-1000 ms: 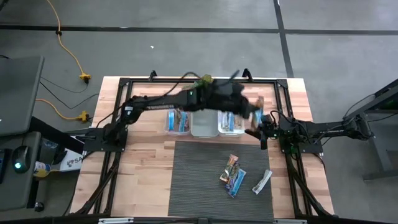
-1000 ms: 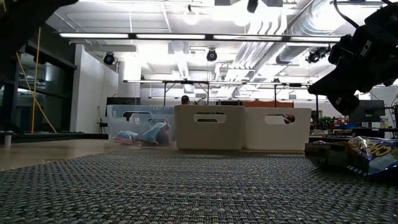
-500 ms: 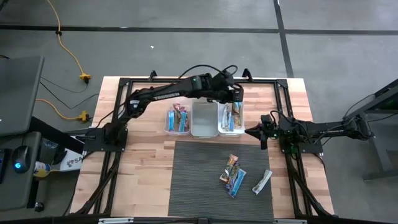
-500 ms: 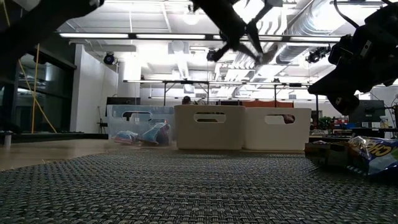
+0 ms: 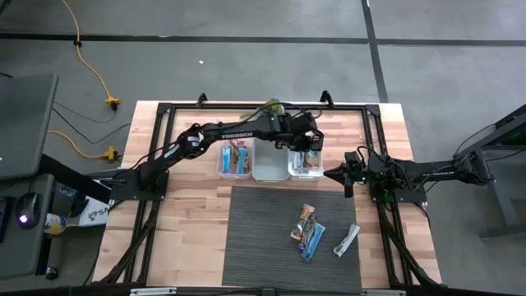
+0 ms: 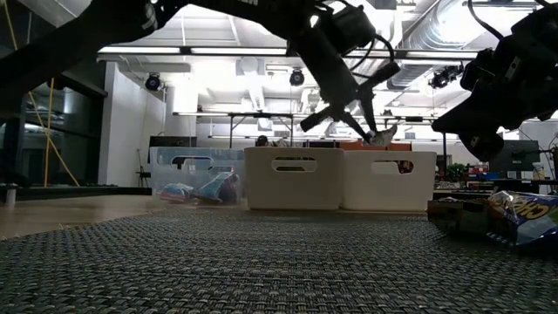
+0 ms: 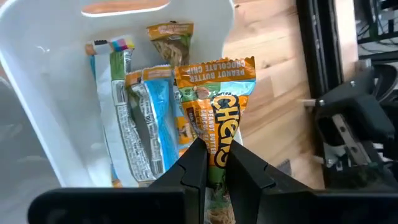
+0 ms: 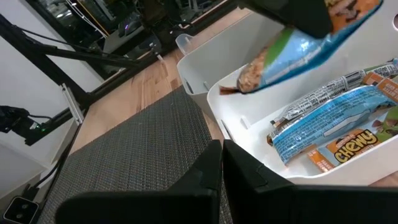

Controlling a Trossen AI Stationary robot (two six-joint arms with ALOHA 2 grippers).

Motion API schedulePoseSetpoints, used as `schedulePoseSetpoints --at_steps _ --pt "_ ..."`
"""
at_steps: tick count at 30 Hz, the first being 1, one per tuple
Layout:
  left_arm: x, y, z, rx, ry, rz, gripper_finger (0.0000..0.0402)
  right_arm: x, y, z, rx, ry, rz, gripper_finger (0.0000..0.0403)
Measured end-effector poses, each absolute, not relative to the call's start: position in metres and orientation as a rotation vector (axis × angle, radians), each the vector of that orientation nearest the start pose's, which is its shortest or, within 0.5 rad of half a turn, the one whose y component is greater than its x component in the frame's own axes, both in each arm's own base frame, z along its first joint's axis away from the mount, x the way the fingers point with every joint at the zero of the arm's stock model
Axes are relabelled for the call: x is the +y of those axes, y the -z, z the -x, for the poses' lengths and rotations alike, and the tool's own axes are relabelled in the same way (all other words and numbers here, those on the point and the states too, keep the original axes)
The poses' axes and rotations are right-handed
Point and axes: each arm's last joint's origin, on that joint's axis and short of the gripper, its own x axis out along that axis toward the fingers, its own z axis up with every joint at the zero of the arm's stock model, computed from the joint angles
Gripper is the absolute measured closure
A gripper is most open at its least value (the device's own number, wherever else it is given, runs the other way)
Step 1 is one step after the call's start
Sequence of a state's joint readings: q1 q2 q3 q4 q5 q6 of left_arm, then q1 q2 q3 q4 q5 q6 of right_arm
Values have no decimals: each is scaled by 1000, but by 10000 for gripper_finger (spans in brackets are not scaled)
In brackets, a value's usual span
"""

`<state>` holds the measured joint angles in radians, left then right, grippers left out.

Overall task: Pick and place Granola Bars by type
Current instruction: Put the yellow granola bar into the white bin

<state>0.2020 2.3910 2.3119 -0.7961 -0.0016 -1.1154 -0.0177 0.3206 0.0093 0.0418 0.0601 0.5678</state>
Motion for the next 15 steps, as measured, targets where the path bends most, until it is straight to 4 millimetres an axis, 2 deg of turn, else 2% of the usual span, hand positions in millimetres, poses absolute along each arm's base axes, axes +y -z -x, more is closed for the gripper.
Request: schedulePoseSetpoints --at_steps 8,11,15 --pt "105 -245 -508 749 -688 1066 356 -4 -143 -114 240 152 -558 402" --pt "105 -245 -508 748 -688 1040 335 -4 -143 -114 240 152 -558 402" --pt "105 -245 -508 745 -691 1034 287 -4 -143 -114 240 152 -558 402"
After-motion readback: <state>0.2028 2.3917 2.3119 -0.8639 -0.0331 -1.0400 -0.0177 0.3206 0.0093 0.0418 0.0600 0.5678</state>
